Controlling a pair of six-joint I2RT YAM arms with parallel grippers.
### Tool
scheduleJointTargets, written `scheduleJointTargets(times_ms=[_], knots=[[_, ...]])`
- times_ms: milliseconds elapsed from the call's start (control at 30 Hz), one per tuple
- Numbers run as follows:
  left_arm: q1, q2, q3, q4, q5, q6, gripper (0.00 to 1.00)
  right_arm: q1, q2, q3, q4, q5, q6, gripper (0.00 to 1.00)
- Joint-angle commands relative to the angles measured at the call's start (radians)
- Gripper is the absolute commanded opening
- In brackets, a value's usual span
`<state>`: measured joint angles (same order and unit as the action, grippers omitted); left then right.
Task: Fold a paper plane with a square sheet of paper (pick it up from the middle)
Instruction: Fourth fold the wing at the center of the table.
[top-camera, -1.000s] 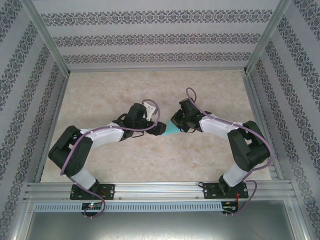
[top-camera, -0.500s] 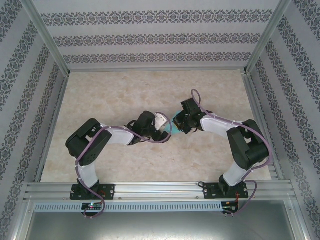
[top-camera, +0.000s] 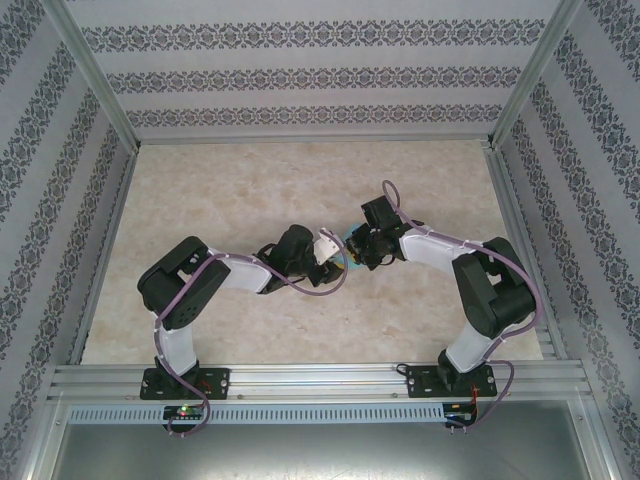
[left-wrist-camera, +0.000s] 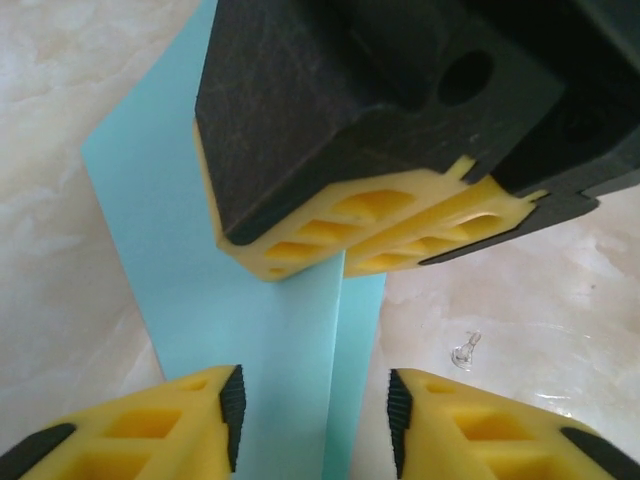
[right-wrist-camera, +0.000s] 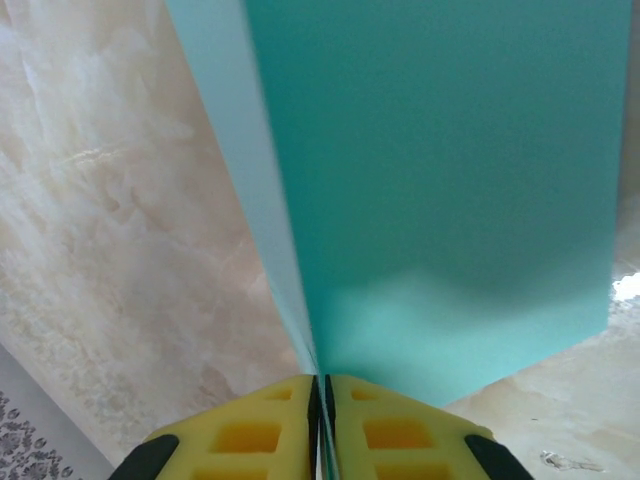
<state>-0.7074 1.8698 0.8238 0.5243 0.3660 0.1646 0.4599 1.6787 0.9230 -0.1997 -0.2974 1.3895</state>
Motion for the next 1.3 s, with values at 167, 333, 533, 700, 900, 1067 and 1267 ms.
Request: scheduleJointTargets(times_ms=[167, 333, 533, 700, 900, 1067, 1267], knots=[[-0.012, 0.031, -0.001, 0.042, 0.024, 0.047, 0.24, -0.014, 0.012, 0.036, -0.029, -0.028, 0.006, 0.22], [-0.012, 0.030, 0.006, 0.023, 0.042, 0.042, 0.18, -0.030, 0.001, 0.042, -0.039, -0.041, -0.023, 0.36], [-0.007, 0.027, 0.048, -0.050, 0.112, -0.018, 0.12, -0.071, -0.047, 0.046, -0.097, -0.032, -0.120, 0.54], [0.002, 0.028, 0.132, -0.201, 0.132, -0.147, 0.11, -0.129, -0.128, 0.017, -0.107, 0.007, -0.278, 0.64], [0.020, 0.051, 0.208, -0.322, 0.170, -0.292, 0.11, -0.176, -0.232, -0.085, 0.013, -0.016, -0.418, 0.67], [0.024, 0.083, 0.264, -0.392, 0.199, -0.375, 0.09, -0.187, -0.292, -0.160, 0.077, -0.041, -0.483, 0.67], [0.035, 0.106, 0.298, -0.430, 0.227, -0.480, 0.09, -0.188, -0.323, -0.238, 0.136, -0.069, -0.506, 0.65]])
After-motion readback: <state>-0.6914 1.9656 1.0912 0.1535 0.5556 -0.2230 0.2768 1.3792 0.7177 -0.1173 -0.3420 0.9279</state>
